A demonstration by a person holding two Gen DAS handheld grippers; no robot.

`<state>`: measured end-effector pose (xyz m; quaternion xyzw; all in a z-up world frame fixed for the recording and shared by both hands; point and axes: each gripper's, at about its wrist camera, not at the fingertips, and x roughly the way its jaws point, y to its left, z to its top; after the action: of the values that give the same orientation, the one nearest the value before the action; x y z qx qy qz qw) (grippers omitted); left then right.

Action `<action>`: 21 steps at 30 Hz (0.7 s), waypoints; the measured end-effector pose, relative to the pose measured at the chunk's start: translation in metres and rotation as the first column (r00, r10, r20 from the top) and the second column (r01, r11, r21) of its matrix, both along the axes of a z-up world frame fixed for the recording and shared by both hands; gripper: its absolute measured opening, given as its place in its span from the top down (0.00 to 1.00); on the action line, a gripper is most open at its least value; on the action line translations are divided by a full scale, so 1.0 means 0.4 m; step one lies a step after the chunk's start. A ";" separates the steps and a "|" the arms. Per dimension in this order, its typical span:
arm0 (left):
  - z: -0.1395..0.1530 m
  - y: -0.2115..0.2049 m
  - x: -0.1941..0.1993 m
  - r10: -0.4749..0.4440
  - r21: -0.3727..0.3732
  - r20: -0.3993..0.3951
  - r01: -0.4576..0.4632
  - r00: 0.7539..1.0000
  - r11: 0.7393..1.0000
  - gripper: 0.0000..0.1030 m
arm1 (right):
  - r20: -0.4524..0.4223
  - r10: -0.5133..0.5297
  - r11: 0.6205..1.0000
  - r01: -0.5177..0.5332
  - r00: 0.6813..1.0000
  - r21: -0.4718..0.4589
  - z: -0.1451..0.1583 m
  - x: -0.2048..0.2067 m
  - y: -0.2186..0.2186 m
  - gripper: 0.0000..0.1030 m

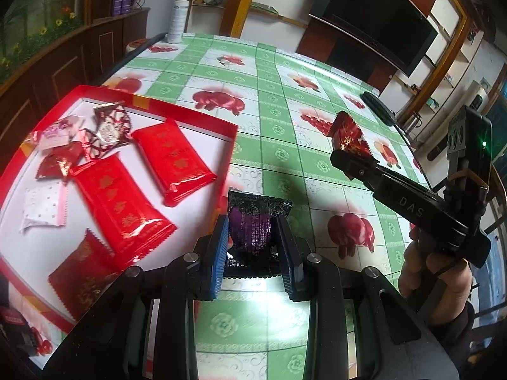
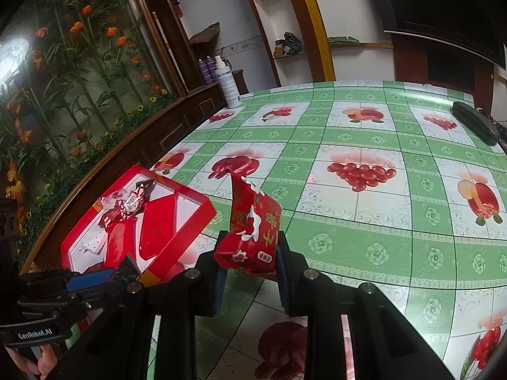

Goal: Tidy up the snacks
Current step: 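Carry the purple packet and red-and-white packet over the white tray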

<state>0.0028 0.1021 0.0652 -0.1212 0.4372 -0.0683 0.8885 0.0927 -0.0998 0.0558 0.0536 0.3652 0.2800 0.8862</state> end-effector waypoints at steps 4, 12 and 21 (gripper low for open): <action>0.010 0.032 -0.027 0.023 0.001 0.016 -0.023 1.000 1.000 0.72 | 0.001 0.017 1.000 -0.017 1.000 0.011 0.005 -0.011 0.009 0.71; 0.033 0.129 -0.080 0.096 0.007 0.038 -0.096 0.995 0.995 0.72 | 0.000 0.064 0.998 -0.064 0.998 0.006 0.004 -0.030 0.039 0.71; 0.027 0.249 -0.123 0.207 0.006 0.037 -0.208 0.978 0.978 0.72 | -0.019 0.172 0.984 -0.171 0.985 0.045 0.006 -0.075 0.099 0.71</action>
<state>-0.0464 0.2019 0.0762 -0.1606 0.4064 0.0247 0.8991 0.0627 -0.0603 0.0581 0.0442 0.3726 0.3623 0.8532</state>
